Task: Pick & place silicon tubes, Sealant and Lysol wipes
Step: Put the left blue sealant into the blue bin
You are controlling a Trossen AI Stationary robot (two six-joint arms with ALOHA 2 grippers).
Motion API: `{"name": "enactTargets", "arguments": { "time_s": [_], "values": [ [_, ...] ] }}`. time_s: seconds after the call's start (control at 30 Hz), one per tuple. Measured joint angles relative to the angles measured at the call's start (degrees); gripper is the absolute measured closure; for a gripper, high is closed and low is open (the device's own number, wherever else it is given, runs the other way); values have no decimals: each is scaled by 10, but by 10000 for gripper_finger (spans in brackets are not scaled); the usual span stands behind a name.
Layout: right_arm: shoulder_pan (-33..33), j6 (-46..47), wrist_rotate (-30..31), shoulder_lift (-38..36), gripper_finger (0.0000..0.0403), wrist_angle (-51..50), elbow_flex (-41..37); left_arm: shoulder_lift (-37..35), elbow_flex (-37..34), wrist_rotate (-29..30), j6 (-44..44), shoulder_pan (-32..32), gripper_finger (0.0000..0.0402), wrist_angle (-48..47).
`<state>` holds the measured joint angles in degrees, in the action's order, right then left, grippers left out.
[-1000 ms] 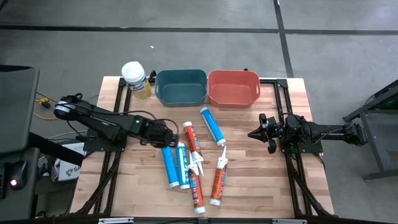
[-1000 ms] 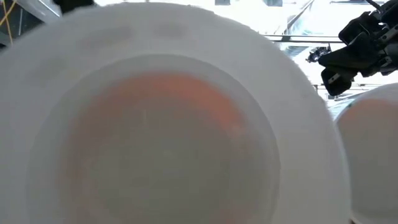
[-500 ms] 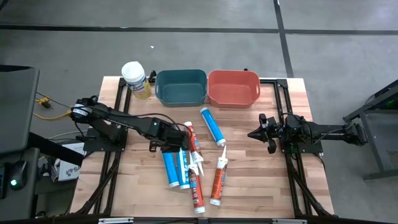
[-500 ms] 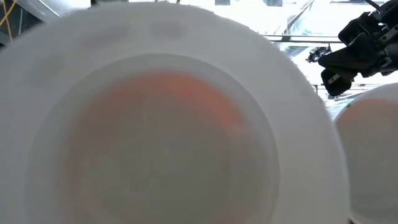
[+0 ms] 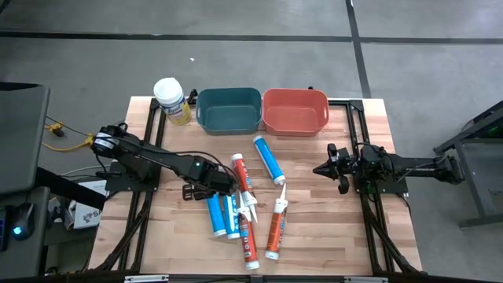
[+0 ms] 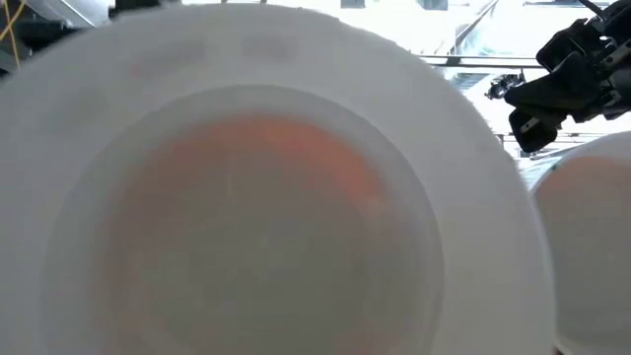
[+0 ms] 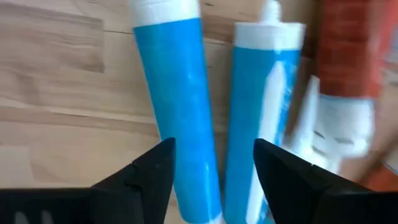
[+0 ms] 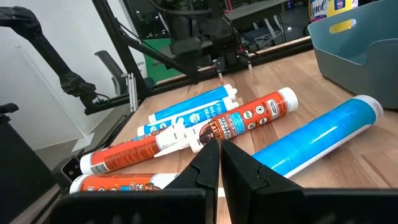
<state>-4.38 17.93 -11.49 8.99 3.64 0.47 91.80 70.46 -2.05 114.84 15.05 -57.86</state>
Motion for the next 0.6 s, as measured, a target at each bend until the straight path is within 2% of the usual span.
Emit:
{"name": "enactTargets", "arguments": {
  "time_s": [0.27,0.6],
  "values": [
    [0,0,0,0,391,0,0,30,0,38,5,0,169,-7],
    [0,0,0,0,391,-1,0,31,0,27,19,0,151,-16]
  ]
}}
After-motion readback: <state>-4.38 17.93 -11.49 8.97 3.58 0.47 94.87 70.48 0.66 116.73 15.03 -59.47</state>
